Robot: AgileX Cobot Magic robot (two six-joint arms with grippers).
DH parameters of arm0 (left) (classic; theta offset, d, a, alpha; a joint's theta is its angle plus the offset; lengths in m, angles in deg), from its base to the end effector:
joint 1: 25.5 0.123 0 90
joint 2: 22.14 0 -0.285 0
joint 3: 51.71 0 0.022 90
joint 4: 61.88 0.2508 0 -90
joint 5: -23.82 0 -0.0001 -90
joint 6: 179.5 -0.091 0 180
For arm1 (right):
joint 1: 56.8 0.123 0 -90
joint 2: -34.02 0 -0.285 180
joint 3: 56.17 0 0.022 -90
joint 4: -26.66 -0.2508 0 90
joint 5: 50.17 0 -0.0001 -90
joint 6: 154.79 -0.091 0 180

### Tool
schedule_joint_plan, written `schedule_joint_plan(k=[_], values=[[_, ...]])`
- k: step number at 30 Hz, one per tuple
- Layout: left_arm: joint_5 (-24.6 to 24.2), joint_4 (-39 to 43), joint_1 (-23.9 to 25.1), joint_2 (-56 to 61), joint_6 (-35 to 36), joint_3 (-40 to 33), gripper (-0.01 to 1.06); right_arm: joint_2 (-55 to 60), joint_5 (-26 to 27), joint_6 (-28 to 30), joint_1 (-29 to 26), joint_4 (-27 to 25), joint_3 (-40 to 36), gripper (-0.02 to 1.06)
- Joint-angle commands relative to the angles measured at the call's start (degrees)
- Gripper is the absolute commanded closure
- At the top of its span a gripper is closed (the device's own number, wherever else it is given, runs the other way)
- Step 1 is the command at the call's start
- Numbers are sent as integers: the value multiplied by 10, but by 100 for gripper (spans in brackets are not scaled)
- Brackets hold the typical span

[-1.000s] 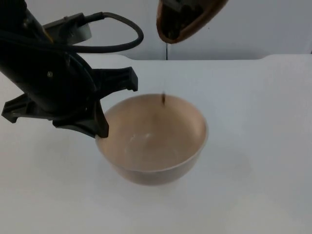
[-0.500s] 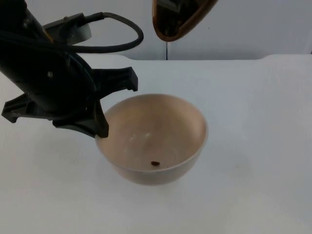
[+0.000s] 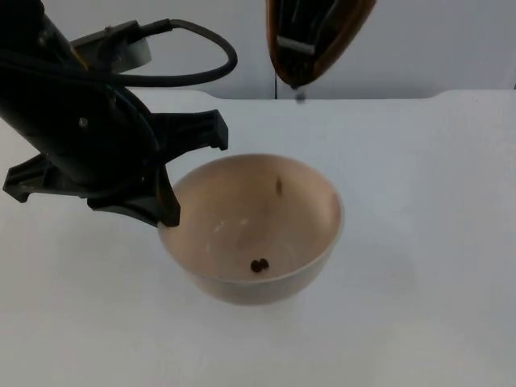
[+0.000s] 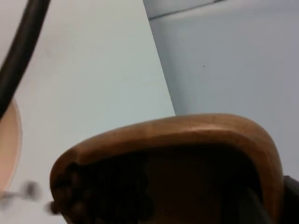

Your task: Pick up the bowl with the left hand and pour the coffee beans from the cup into the bowl with the right hand.

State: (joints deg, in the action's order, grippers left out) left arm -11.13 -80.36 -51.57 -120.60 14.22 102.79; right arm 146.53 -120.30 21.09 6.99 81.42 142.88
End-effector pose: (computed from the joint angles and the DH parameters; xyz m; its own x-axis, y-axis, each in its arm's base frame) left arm 0.2590 -0.1451 0.2003 -0.9656 -0.0590 -0.2532 0.0296 0.9427 -0.3324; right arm 0.2344 0.3177 0.3419 -0.2091 -0.9578 -0.1972 -0.5258 0.2802 -0.8032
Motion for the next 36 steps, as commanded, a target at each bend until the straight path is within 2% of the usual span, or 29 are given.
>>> schedule_joint_plan(k=[1,11,36], values=[[7,-3,1,9,2,0,105,-3,2,-21,9,29,-9,104],[7,-3,1,9,2,0,105,-3,2,-33,41,100,-9,104],[5,-6,1,9,2,0,105,-3,2,-23,64,164,-9,104]])
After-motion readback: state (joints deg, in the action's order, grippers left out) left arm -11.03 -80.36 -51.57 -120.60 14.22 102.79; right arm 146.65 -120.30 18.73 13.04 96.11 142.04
